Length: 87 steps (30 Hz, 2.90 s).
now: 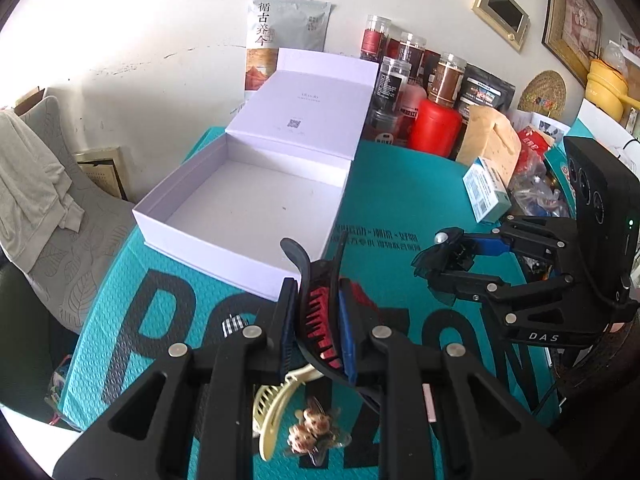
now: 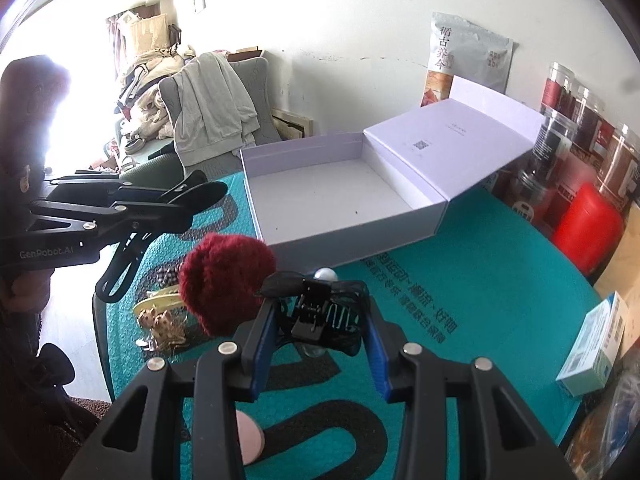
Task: Organize objects
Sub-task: 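Carry both held black clips over the open white box, then lower both clips into the white box and open both tools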
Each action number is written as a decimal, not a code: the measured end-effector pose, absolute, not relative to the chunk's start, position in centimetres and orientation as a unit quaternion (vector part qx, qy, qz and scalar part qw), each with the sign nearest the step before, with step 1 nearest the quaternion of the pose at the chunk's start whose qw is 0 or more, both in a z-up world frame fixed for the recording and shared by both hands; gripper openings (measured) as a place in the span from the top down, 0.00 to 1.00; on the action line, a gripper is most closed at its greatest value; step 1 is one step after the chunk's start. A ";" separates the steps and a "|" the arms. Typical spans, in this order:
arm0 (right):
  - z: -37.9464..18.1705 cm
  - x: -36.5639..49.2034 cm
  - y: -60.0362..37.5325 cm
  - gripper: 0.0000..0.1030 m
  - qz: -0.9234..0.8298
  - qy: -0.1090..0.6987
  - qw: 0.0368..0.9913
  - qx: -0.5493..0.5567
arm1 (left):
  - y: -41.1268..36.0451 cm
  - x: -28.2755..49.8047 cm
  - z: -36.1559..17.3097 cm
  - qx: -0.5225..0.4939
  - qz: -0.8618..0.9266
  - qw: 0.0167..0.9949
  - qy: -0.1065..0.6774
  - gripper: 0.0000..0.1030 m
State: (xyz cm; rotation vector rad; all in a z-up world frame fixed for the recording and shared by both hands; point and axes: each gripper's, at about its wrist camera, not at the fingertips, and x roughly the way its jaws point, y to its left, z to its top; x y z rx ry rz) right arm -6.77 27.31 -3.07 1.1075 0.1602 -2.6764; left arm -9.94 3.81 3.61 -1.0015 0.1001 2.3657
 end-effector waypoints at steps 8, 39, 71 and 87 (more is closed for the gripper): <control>-2.5 -9.9 27.4 0.60 -0.919 0.058 0.123 0.371 | 4.1 -13.9 4.1 -0.372 0.884 0.282 0.035 0.82; -3.0 -23.5 27.4 0.60 -0.923 0.079 0.129 0.353 | 6.0 -33.6 0.6 -0.387 0.879 0.273 0.052 0.82; -8.0 -30.5 27.3 0.60 -0.904 0.072 0.128 0.402 | 9.7 -41.2 -7.1 -0.437 0.863 0.228 0.111 0.82; -8.6 -30.4 27.7 0.47 -0.900 0.070 0.120 0.412 | 9.6 -41.2 -6.9 -0.434 0.874 0.184 0.115 0.36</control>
